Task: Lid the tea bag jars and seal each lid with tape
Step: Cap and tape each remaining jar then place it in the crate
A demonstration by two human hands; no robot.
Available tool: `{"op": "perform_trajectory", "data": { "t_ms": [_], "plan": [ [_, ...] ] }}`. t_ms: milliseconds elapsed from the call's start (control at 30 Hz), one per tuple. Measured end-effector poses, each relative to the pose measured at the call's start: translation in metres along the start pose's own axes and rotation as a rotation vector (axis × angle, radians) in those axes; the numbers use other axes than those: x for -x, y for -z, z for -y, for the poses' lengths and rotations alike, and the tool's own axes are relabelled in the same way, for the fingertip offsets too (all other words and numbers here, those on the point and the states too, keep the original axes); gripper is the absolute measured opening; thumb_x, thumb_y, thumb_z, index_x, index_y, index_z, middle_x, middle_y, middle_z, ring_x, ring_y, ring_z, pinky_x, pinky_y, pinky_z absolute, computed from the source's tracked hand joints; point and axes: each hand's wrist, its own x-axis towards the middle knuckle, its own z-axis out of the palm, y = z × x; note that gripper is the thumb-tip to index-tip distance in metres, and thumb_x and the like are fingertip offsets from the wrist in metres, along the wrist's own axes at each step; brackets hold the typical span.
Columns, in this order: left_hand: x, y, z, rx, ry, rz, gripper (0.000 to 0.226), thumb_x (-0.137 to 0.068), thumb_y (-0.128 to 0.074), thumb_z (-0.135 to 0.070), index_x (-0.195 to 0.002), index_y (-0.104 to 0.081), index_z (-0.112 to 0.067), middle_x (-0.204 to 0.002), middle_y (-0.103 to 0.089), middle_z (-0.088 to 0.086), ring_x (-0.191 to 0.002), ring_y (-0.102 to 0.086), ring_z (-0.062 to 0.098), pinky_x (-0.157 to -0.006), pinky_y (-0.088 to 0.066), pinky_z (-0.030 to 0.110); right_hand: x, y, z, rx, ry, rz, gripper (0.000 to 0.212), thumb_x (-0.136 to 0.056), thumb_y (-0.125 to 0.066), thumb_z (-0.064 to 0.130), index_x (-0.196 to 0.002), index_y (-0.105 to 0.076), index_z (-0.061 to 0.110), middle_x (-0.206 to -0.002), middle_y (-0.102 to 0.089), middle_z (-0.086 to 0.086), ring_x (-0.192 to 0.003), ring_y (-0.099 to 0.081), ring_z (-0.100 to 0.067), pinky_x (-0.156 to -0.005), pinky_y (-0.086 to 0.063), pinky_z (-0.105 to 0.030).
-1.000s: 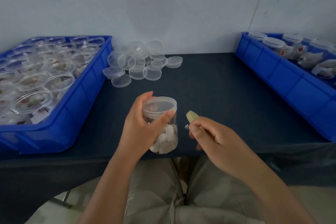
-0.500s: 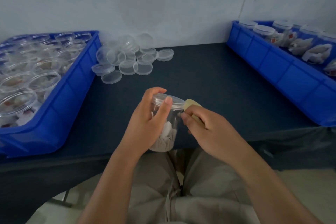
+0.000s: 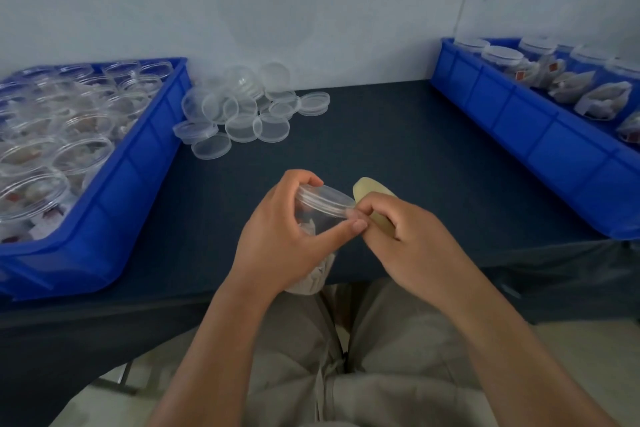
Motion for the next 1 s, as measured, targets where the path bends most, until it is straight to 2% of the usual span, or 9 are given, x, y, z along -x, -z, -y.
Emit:
{"op": "perform_trajectory", "data": {
  "t_ms": [100, 267, 400, 533, 667, 767, 867, 1000],
  "plan": [
    [-0.0002, 0.0012, 0.0022, 0.02, 0.022, -0.007, 0.079, -0.061, -0.064, -0.101, -0.119, -0.048, -0.051, -0.111, -0.066, -0.022, -0.1, -0.067, 0.0, -0.079, -0.061, 0.036, 0.0025, 0.0037, 0.0002, -0.002, 0.012, 0.034, 0.016, -0.104, -0.052, 0.049, -0.094, -0.061, 0.04, -0.08, -0.059, 0.032, -0.074, -0.06, 0.007, -0.062, -0.045, -0.009],
    [0.0008, 0.0013, 0.0025, 0.019, 0.005, -0.005, 0.077, -0.063, -0.066, -0.099, -0.119, -0.048, -0.05, -0.111, -0.066, -0.021, -0.1, -0.067, 0.002, -0.078, -0.06, 0.033, 0.003, 0.0053, 0.0008, -0.01, 0.031, 0.039, 0.018, -0.104, -0.05, 0.051, -0.093, -0.06, 0.04, -0.082, -0.061, 0.025, -0.072, -0.06, 0.0, -0.061, -0.046, -0.014],
    [0.0009, -0.0007, -0.0017, -0.006, -0.019, 0.005, 0.076, -0.063, -0.061, -0.102, -0.118, -0.048, -0.052, -0.111, -0.063, -0.025, -0.1, -0.064, -0.001, -0.076, -0.055, 0.026, 0.0002, 0.004, -0.0003, 0.025, 0.036, 0.016, 0.017, -0.107, -0.057, 0.045, -0.09, -0.056, 0.044, -0.081, -0.059, 0.035, -0.078, -0.059, 0.01, -0.064, -0.045, -0.007],
    [0.0005, -0.0008, -0.0001, 0.017, -0.001, -0.004, 0.077, -0.063, -0.063, -0.101, -0.119, -0.049, -0.05, -0.111, -0.065, -0.023, -0.1, -0.065, 0.001, -0.077, -0.056, 0.029, 0.0013, 0.0034, -0.0005, 0.041, 0.039, -0.007, 0.013, -0.106, -0.056, 0.044, -0.093, -0.059, 0.043, -0.08, -0.062, 0.017, -0.084, -0.06, 0.005, -0.066, -0.046, -0.01],
    [0.0003, 0.0004, 0.0023, 0.021, 0.014, -0.008, 0.077, -0.063, -0.066, -0.1, -0.12, -0.048, -0.05, -0.111, -0.066, -0.02, -0.101, -0.066, 0.001, -0.079, -0.059, 0.034, 0.0021, 0.0024, 0.0005, 0.057, 0.026, -0.002, 0.01, -0.105, -0.055, 0.045, -0.099, -0.062, 0.042, -0.084, -0.063, 0.018, -0.088, -0.06, 0.006, -0.064, -0.046, -0.011],
    [0.0009, -0.0006, -0.0003, -0.009, -0.004, -0.007, 0.077, -0.062, -0.062, -0.102, -0.118, -0.046, -0.052, -0.11, -0.063, -0.024, -0.1, -0.064, 0.0, -0.076, -0.056, 0.028, 0.0001, 0.0025, -0.0013, 0.082, 0.02, 0.003, 0.008, -0.107, -0.057, 0.044, -0.1, -0.06, 0.043, -0.087, -0.064, 0.018, -0.089, -0.059, 0.008, -0.062, -0.045, -0.011],
    [0.0005, -0.0013, -0.0031, -0.02, -0.013, -0.004, 0.076, -0.061, -0.06, -0.103, -0.115, -0.046, -0.053, -0.111, -0.06, -0.027, -0.1, -0.062, -0.001, -0.073, -0.053, 0.024, -0.0013, 0.0033, -0.004, 0.086, 0.012, 0.008, 0.009, -0.107, -0.06, 0.041, -0.099, -0.061, 0.044, -0.087, -0.063, 0.019, -0.09, -0.057, 0.014, -0.069, -0.044, -0.005],
    [-0.0002, -0.0011, -0.0047, -0.009, -0.04, -0.001, 0.069, -0.064, -0.062, -0.1, -0.112, -0.046, -0.052, -0.113, -0.059, -0.03, -0.101, -0.062, -0.001, -0.07, -0.048, 0.018, -0.0035, 0.0059, -0.0084, 0.063, -0.02, 0.023, 0.01, -0.102, -0.058, 0.046, -0.1, -0.067, 0.043, -0.086, -0.066, 0.019, -0.091, -0.059, 0.009, -0.07, -0.046, -0.007]
  ]
}}
